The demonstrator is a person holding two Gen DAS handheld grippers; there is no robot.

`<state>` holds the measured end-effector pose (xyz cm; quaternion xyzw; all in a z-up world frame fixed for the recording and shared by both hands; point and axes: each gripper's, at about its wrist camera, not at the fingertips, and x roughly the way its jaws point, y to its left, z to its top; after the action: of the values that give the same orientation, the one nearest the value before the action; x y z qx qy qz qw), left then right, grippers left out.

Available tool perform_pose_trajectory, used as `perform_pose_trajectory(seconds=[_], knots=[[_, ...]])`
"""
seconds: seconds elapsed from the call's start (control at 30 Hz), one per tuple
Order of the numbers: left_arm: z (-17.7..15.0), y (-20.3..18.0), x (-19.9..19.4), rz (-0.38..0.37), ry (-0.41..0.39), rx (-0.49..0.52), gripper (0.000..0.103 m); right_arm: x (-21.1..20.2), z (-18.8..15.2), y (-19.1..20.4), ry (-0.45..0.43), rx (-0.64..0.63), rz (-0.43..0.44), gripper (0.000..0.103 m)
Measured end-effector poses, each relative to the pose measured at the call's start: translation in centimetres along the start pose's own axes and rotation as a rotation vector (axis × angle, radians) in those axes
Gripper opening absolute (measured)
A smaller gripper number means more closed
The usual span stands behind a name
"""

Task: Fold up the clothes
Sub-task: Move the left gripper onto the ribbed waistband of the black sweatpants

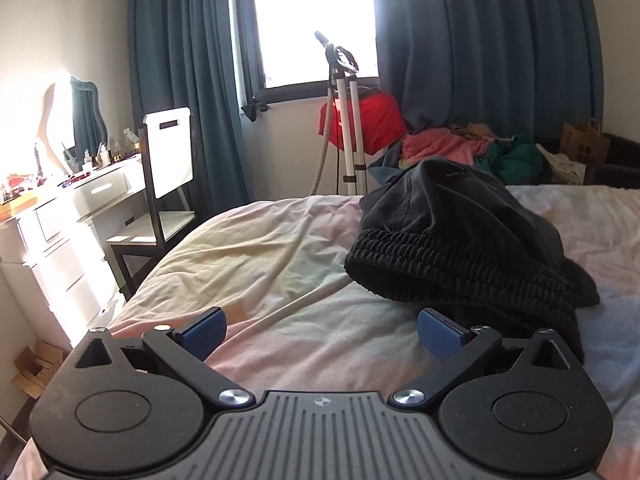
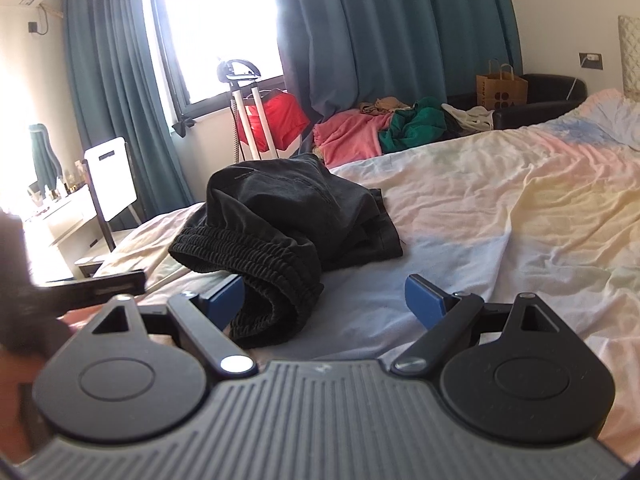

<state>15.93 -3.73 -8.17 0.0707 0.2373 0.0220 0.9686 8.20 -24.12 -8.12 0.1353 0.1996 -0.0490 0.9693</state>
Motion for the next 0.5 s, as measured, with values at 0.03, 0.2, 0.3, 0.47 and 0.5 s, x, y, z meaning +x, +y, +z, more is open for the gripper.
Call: perform_pose_trajectory(seconds=[0.03,0.2,0.3,0.47,0.5], knots=[[0.0,-0.7,1.8,0.004,0.007,0.018,0.101,0.2,0.0,-0.2,0.003,0.007,-0.001,0.089],[-0.8,-3.3,9.9,0.056,0.045,0.09,0.092,2.1,0.5,-3.9,0.012,0.119,-0.054,0.089],[-0.3,-3.2,12.6,0.0,0.029,0.022,0.085,4.0,0.2,-5.8,0.036,0.16,-0.101,0.089],[0.0,-1.7,12.2,-0.197,-0.086,-0.074,0.078,7.3,-0.5,-6.7,0.097,0.197,-0.124,0.089],[-0.2,-1.6,12.0,-0.218,-0.093,-0.065,0.084,7.8,-0.6,-6.7,0.106,0.2,-0.122,0.089]])
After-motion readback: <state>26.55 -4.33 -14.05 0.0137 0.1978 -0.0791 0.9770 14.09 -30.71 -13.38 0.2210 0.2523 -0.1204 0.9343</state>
